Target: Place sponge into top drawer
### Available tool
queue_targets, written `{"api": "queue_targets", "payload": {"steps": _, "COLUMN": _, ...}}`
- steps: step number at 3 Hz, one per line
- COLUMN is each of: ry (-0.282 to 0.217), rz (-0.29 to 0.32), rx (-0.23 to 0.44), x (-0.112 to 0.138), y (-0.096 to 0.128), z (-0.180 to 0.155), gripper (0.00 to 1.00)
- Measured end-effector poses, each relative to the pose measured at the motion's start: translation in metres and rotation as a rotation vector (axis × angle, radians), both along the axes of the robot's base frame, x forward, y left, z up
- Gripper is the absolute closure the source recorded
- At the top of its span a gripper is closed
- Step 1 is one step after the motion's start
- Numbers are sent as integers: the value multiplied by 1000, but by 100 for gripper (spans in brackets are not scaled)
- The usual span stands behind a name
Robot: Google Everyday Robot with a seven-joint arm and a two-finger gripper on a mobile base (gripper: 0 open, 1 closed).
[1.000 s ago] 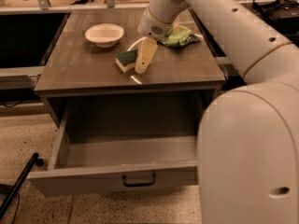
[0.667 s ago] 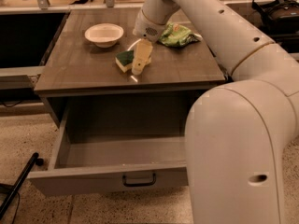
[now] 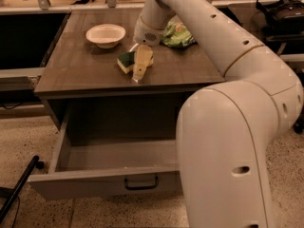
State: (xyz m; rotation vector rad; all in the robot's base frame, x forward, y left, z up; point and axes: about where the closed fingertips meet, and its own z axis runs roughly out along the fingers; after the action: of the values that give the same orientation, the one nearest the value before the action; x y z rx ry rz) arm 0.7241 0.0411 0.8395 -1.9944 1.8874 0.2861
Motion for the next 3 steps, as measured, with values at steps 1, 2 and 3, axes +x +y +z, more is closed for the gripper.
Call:
{"api": "queue_targets", "payload": {"steps": 1, "ry": 15, "rz": 7, "rx": -7, "x": 2, "y": 1, "z": -6, "gripper": 17}}
{"api": "queue_targets", "payload": {"steps": 2, "ry": 18, "rz": 8, "rx": -14, "x": 4, "y": 0, "z": -6, "gripper": 40}}
{"api": "queue_targets", "payload": {"steps": 3, "ry": 14, "rz": 8, "rx": -19, "x": 4, "y": 0, "z": -5, "gripper": 62}}
